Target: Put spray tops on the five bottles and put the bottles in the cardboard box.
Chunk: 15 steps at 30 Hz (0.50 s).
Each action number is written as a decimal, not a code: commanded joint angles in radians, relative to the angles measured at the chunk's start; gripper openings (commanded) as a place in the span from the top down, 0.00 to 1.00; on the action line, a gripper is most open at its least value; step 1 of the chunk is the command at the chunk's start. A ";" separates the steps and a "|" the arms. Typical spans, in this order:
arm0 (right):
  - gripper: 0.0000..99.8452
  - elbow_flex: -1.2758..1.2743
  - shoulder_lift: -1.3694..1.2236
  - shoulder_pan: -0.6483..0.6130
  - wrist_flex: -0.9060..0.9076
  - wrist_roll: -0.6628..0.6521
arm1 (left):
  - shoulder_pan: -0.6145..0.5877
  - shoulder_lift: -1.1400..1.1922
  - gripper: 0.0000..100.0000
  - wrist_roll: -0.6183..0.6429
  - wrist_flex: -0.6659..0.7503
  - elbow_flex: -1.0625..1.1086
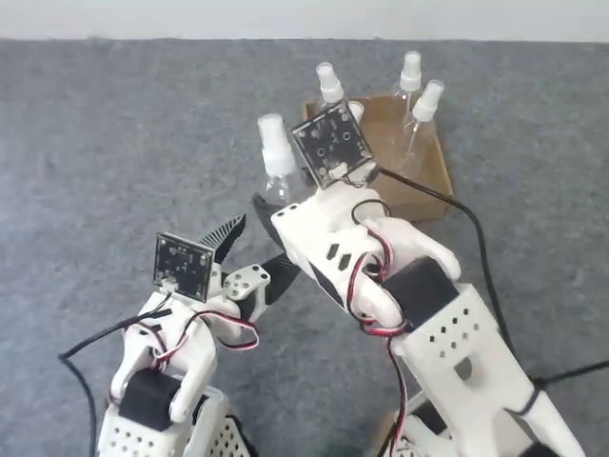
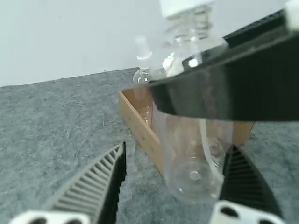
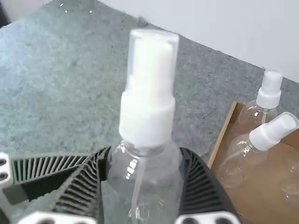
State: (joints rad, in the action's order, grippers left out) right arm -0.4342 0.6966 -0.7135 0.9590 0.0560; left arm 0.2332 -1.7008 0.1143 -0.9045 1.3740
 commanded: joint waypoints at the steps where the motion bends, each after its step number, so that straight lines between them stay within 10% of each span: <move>1: 0.99 0.052 0.054 0.005 0.031 -0.089 | -0.012 0.002 0.70 0.003 0.025 -0.004; 15: 0.99 -0.123 -0.025 0.435 -0.384 -0.153 | -0.021 -0.006 0.90 0.002 0.026 0.022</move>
State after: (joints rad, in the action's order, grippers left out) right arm -0.4741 0.6997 -0.3330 0.7672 -0.0821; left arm 0.2133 -1.6916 0.1128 -0.9045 1.4032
